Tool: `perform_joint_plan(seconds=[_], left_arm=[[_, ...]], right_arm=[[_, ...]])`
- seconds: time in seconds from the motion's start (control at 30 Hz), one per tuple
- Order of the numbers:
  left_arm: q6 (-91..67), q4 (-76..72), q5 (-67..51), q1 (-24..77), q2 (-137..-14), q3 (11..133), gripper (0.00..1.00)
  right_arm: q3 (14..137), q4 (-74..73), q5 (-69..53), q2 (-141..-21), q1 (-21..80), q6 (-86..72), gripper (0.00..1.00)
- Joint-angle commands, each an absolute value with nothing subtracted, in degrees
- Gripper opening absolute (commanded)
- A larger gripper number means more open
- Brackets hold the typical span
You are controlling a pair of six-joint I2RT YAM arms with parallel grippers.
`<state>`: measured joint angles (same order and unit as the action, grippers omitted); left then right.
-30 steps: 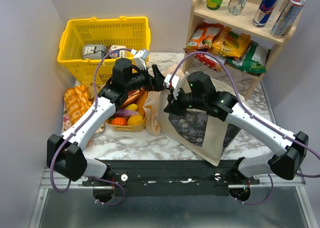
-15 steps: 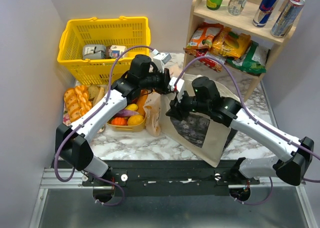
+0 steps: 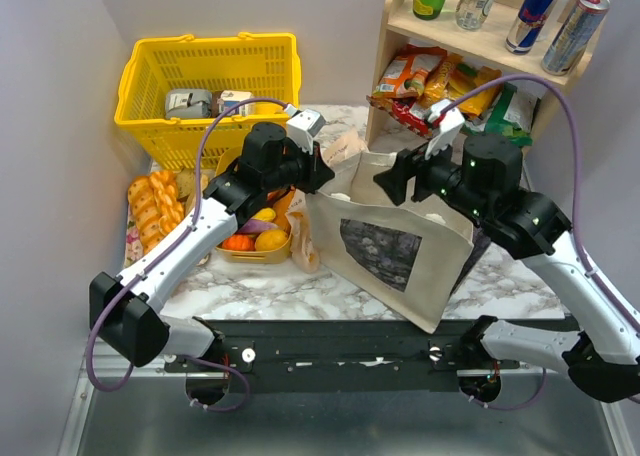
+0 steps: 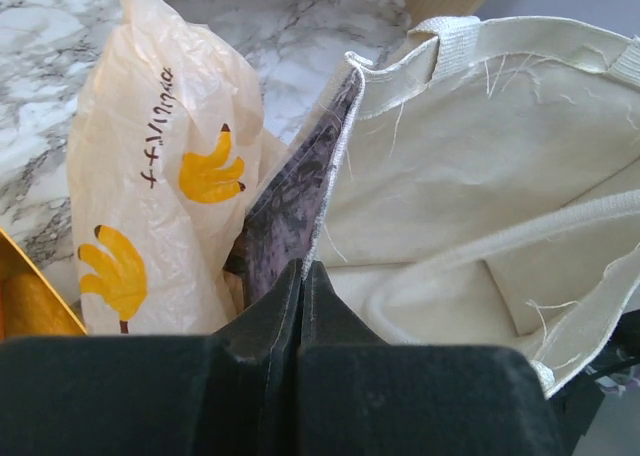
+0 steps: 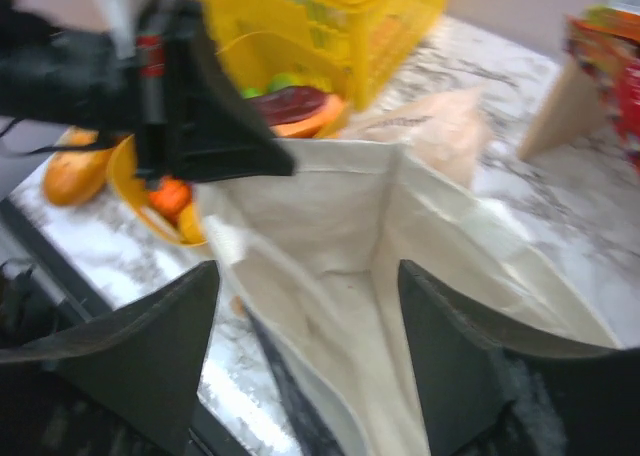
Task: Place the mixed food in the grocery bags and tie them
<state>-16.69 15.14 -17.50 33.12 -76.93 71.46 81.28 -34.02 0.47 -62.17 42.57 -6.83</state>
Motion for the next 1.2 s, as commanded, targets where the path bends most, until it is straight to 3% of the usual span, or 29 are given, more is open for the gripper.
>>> perform_joint_plan(seconds=[0.0,0.17,0.43,0.53,0.63,0.67,0.77,0.83,1.07,1.17], left_arm=[[-13.27,17.75,-13.53,32.87,-75.85,69.96,0.00],[-14.32,16.44,-14.85,33.05,-75.41,69.08,0.00],[-15.64,15.82,-14.42,33.31,-76.02,68.47,0.00],[-15.65,16.00,-13.54,33.31,-76.20,68.55,0.00],[-15.12,15.91,-14.06,33.40,-76.03,68.47,0.00],[-15.12,15.82,-14.24,33.49,-76.03,68.47,0.00],[-15.03,15.64,-14.41,34.10,-75.50,68.38,0.00],[-14.94,15.12,-14.33,34.54,-74.88,67.86,0.00],[-13.89,14.77,-12.48,35.77,-74.18,67.41,0.00],[-14.15,15.38,-12.83,36.12,-74.44,67.94,0.00]], right_arm=[[79.55,-42.01,3.26,-63.98,34.74,-14.23,0.73],[76.74,-50.33,4.40,-66.09,33.57,-14.50,0.61],[70.40,-60.81,-13.78,-61.80,34.27,-14.85,0.61],[69.43,-62.67,-15.73,-58.82,35.51,-17.74,0.65],[73.81,-58.02,-15.13,-56.08,35.51,-20.91,0.78],[76.09,-57.14,-12.68,-55.99,35.42,-20.92,0.86],[86.11,-57.48,0.76,-59.92,34.63,-16.54,0.96],[92.62,-57.31,9.73,-62.13,31.22,-11.88,0.97],[105.29,-42.22,8.79,-64.25,15.04,-4.49,0.98],[109.75,-38.42,2.05,-66.61,7.32,-2.99,0.88]])
